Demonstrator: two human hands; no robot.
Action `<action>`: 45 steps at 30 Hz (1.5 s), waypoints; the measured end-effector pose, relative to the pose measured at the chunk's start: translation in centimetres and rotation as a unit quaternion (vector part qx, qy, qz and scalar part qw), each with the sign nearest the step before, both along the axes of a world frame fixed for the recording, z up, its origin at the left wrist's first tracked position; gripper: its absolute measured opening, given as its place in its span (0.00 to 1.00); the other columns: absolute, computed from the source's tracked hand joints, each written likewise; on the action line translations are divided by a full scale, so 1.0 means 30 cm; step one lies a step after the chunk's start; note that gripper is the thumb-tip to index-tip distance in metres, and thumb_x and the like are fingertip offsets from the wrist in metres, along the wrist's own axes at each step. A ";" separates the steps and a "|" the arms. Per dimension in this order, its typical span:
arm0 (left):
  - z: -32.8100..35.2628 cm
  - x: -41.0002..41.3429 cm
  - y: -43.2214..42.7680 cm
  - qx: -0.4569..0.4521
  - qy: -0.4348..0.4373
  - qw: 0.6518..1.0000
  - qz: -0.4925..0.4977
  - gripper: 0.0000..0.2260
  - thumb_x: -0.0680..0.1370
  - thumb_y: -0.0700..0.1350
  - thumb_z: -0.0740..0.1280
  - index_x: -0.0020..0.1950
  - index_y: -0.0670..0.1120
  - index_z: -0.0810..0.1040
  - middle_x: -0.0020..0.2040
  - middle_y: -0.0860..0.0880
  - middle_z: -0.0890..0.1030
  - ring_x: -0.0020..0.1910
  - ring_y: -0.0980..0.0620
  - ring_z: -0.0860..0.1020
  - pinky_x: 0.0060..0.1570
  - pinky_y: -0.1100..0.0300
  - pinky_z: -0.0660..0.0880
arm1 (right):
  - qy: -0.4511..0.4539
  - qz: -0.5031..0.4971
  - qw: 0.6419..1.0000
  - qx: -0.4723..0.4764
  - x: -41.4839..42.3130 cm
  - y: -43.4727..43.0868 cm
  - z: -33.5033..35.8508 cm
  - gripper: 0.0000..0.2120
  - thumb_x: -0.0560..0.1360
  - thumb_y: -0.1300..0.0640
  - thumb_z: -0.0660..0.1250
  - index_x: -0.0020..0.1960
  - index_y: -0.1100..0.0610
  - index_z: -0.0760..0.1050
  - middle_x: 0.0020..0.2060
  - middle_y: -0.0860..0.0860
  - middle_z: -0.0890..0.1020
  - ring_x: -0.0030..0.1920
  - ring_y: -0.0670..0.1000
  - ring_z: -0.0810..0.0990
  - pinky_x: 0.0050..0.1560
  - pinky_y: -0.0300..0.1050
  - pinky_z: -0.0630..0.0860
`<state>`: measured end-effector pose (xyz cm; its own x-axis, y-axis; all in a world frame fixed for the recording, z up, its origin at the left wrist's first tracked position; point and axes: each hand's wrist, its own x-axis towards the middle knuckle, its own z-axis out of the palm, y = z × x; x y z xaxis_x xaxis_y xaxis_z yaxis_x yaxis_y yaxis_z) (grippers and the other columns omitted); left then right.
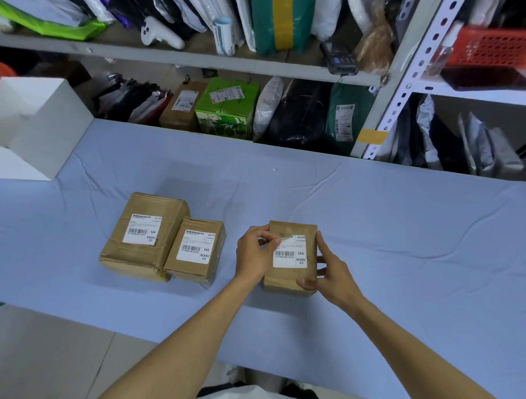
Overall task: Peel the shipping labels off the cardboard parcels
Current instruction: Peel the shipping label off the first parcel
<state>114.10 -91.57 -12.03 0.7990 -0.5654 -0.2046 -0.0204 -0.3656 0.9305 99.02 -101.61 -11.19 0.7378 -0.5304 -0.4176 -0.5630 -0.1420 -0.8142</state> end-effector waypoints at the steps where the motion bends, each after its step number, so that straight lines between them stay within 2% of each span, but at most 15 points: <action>1: -0.002 0.001 0.002 -0.002 0.000 1.000 0.000 0.07 0.73 0.37 0.72 0.38 0.47 0.79 0.54 0.55 0.76 0.52 0.52 0.79 0.51 0.68 0.73 | 0.001 -0.001 1.000 0.002 0.002 0.000 0.001 0.51 0.69 0.62 0.75 0.78 0.45 0.44 0.57 0.48 0.74 0.45 0.43 0.79 0.36 0.29 0.77; 7: -0.005 -0.001 0.005 -0.005 -0.002 1.000 0.004 0.06 0.73 0.38 0.72 0.39 0.48 0.80 0.55 0.53 0.77 0.53 0.52 0.79 0.56 0.60 0.75 | 0.004 0.008 1.000 0.002 0.005 -0.006 0.004 0.50 0.70 0.64 0.74 0.77 0.45 0.44 0.56 0.48 0.74 0.44 0.43 0.79 0.36 0.29 0.76; 11: -0.001 0.000 0.003 -0.001 -0.003 1.000 0.002 0.08 0.73 0.38 0.72 0.38 0.49 0.79 0.58 0.50 0.78 0.52 0.51 0.79 0.56 0.58 0.76 | 0.014 0.012 1.000 0.000 0.007 -0.007 0.005 0.50 0.70 0.63 0.74 0.78 0.46 0.44 0.57 0.48 0.73 0.44 0.44 0.79 0.37 0.31 0.77; 17: -0.005 0.005 0.000 0.009 -0.002 1.000 -0.001 0.02 0.74 0.38 0.72 0.42 0.44 0.81 0.55 0.53 0.77 0.51 0.52 0.79 0.54 0.61 0.75 | 0.011 0.001 1.000 0.007 0.007 -0.007 0.005 0.50 0.69 0.64 0.75 0.78 0.45 0.45 0.57 0.49 0.75 0.44 0.44 0.80 0.36 0.31 0.77; 22: -0.008 0.002 -0.008 0.023 -0.015 1.000 -0.011 0.01 0.74 0.40 0.71 0.43 0.43 0.81 0.54 0.51 0.77 0.51 0.51 0.79 0.54 0.60 0.75 | 0.014 0.001 1.000 0.012 0.006 -0.008 0.003 0.50 0.70 0.64 0.74 0.78 0.45 0.45 0.57 0.49 0.74 0.45 0.46 0.80 0.39 0.33 0.78; 30: -0.013 0.004 -0.009 0.023 -0.006 1.000 -0.008 0.01 0.75 0.39 0.71 0.44 0.43 0.81 0.53 0.51 0.77 0.51 0.52 0.78 0.52 0.63 0.74 | 0.017 0.001 1.000 0.022 0.010 -0.007 0.007 0.49 0.70 0.64 0.73 0.78 0.45 0.44 0.57 0.49 0.74 0.44 0.44 0.80 0.35 0.30 0.76; 40: -0.013 0.003 -0.010 0.020 -0.005 1.000 -0.010 0.01 0.75 0.39 0.70 0.44 0.43 0.80 0.56 0.51 0.76 0.53 0.50 0.78 0.53 0.62 0.74 | 0.018 -0.004 1.000 0.020 0.010 -0.003 0.011 0.49 0.71 0.64 0.73 0.78 0.46 0.44 0.57 0.49 0.73 0.47 0.49 0.80 0.37 0.32 0.78; 45: -0.009 0.003 -0.006 0.014 0.003 1.000 -0.007 0.02 0.75 0.39 0.70 0.44 0.43 0.79 0.57 0.49 0.77 0.54 0.50 0.78 0.47 0.69 0.72 | 0.022 -0.002 1.000 0.013 0.013 0.002 0.015 0.49 0.71 0.64 0.73 0.78 0.46 0.43 0.57 0.48 0.73 0.48 0.50 0.79 0.36 0.31 0.78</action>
<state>114.19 -91.75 -12.30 0.7902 -0.5701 -0.2249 -0.0205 -0.3913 0.9200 99.40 -101.55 -10.73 0.7160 -0.5216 -0.4639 -0.5994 -0.1188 -0.7916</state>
